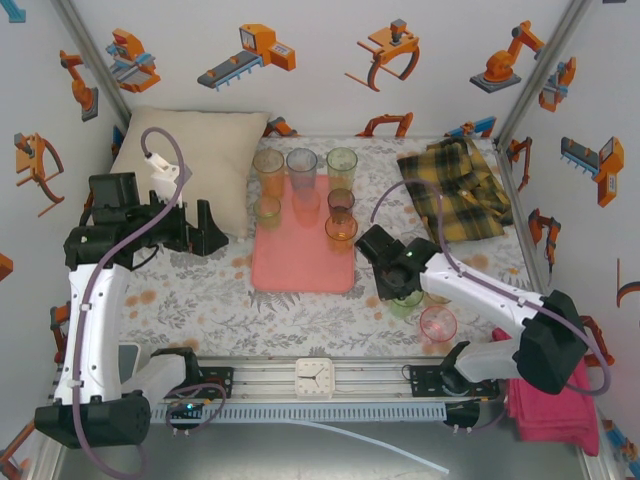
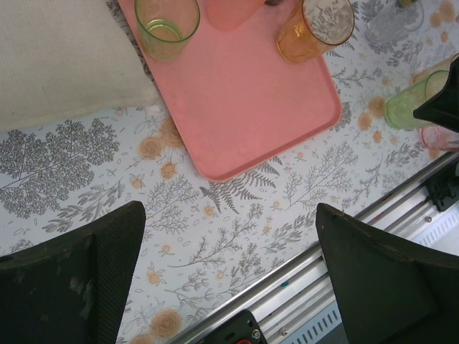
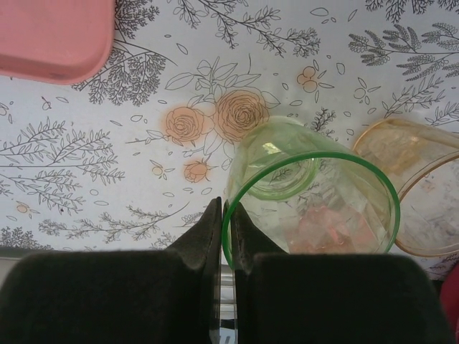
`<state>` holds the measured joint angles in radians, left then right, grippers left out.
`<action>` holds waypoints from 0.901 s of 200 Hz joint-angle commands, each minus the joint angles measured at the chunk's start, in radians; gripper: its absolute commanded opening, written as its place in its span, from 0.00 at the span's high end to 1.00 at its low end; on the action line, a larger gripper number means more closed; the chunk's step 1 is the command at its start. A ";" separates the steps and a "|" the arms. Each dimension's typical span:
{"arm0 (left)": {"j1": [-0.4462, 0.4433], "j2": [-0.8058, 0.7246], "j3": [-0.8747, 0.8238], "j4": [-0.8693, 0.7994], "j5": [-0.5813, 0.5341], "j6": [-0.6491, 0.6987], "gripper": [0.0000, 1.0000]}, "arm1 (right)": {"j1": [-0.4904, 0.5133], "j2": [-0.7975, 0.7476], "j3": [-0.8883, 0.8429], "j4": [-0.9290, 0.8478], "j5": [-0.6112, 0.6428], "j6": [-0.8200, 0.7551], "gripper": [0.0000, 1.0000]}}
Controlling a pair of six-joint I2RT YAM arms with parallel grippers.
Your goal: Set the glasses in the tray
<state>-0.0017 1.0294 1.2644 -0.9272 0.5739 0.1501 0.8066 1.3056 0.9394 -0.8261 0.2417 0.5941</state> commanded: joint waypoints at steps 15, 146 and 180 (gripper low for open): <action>0.006 -0.036 -0.010 0.024 0.030 -0.015 0.06 | 0.006 -0.024 0.061 -0.040 0.022 -0.019 0.97; 0.008 -0.020 0.002 0.028 0.023 -0.015 0.05 | 0.006 -0.081 0.078 -0.070 0.024 -0.032 0.97; 0.008 -0.024 -0.002 0.026 0.017 -0.010 0.06 | 0.006 -0.073 0.097 -0.074 0.019 -0.040 0.97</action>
<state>0.0010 1.0119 1.2526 -0.9104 0.5766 0.1463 0.8066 1.2457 0.9920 -0.8810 0.2417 0.5739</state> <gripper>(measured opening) 0.943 0.100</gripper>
